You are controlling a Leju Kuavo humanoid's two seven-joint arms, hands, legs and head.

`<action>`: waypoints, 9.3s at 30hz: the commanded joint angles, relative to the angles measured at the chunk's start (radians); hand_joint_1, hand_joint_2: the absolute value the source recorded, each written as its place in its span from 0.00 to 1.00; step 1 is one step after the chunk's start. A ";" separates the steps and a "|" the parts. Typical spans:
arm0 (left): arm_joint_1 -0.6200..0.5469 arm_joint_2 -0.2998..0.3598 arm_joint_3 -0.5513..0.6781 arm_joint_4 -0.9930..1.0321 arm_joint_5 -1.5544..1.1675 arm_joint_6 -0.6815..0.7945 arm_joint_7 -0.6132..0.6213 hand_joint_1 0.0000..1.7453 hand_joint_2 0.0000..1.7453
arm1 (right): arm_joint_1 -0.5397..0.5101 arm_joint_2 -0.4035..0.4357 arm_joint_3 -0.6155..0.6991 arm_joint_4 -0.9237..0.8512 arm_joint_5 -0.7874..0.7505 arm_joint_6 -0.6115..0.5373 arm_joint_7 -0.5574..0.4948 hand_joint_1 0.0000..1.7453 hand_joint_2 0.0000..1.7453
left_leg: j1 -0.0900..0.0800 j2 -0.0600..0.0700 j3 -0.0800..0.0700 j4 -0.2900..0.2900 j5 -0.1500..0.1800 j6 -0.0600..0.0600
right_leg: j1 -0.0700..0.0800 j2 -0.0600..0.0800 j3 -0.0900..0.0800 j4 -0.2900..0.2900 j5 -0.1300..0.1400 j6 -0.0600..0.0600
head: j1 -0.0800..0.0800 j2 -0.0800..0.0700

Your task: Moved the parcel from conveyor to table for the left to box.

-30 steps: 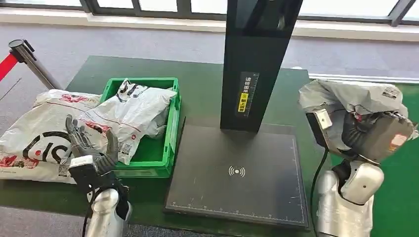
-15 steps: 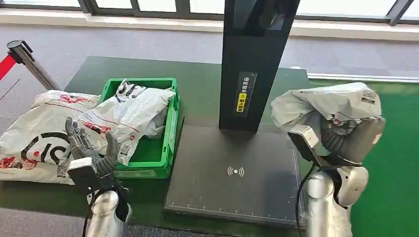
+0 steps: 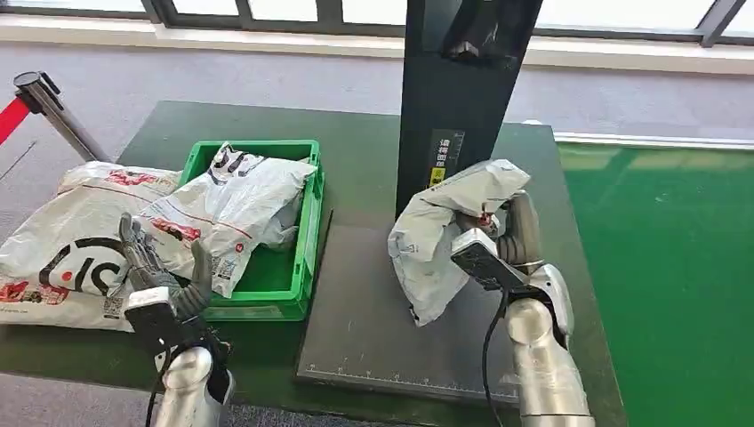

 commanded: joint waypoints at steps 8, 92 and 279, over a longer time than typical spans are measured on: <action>-0.035 0.000 0.022 0.076 -0.031 -0.010 0.005 0.00 1.00 | -0.102 -0.045 -0.001 0.320 0.195 -0.055 0.215 0.00 0.00 | 0.000 0.002 0.004 -0.002 -0.001 0.000 | 0.000 0.001 0.004 -0.003 0.000 -0.001 | 0.000 0.000; -0.069 -0.013 0.027 0.136 -0.069 0.012 0.005 0.00 1.00 | -0.064 -0.131 0.046 0.233 -0.136 -0.038 -0.212 0.00 0.00 | 0.000 0.003 0.003 -0.001 -0.002 -0.001 | 0.001 0.002 0.001 -0.001 0.000 -0.001 | 0.000 0.000; -0.206 -0.041 0.287 -0.210 -0.347 0.293 0.005 0.00 0.00 | -0.041 0.003 -0.253 0.049 -0.195 -0.618 -0.236 0.00 1.00 | 0.001 0.017 0.003 0.001 -0.003 -0.001 | 0.000 0.016 -0.002 -0.001 0.005 -0.001 | 0.000 0.000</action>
